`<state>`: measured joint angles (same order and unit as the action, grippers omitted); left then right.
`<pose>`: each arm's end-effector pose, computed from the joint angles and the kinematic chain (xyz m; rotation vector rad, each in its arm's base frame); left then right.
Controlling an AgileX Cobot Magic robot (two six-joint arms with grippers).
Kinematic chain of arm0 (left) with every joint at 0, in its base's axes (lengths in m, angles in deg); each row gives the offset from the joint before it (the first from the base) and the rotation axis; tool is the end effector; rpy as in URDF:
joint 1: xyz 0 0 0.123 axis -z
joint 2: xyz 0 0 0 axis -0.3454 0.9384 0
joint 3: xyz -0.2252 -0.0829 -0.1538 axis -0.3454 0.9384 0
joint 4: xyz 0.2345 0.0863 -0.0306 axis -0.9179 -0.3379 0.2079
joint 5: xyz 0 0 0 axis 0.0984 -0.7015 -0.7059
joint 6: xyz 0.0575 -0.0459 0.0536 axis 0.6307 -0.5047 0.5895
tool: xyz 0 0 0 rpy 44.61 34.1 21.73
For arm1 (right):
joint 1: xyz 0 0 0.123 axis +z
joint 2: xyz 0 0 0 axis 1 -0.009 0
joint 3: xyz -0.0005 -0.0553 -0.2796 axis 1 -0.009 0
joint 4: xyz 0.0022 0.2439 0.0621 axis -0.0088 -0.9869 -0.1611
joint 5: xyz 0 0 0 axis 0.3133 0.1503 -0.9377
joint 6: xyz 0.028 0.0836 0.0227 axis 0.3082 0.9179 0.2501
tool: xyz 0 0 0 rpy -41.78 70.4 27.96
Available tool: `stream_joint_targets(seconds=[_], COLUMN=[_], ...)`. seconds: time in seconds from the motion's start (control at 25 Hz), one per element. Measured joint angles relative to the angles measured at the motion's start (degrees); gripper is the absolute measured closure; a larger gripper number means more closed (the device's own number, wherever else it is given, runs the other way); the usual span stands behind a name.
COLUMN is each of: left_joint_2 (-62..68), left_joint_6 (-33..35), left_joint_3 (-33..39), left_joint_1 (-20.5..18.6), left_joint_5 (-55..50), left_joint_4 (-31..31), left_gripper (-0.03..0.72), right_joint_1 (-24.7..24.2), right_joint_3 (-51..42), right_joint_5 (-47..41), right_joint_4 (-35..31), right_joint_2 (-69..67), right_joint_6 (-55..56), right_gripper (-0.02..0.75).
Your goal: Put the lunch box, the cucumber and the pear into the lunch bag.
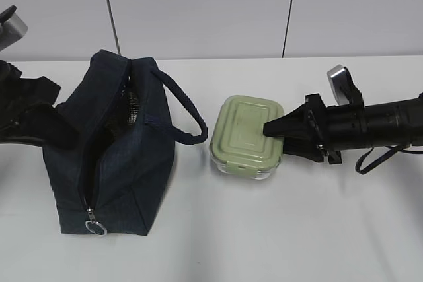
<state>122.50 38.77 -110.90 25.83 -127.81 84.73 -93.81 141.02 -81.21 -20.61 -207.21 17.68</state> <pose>0.2573 -0.0718 0.2535 0.2357 2.7385 -0.7719 0.3629 0.0537 0.1153 0.0979 2.3197 1.4979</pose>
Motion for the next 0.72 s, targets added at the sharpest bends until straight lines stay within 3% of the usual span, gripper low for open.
stream_joint_targets(seconds=[0.72], left_joint_2=[0.00], left_joint_6=[0.00], left_joint_3=[0.00], left_joint_1=[0.00], left_joint_5=[0.05], left_joint_4=[0.00], left_gripper=[0.687], right_joint_1=[-0.82], right_joint_3=[2.15], right_joint_5=[0.00], right_joint_4=[-2.11], right_joint_2=[0.48], right_joint_6=[-0.62], right_gripper=[0.365])
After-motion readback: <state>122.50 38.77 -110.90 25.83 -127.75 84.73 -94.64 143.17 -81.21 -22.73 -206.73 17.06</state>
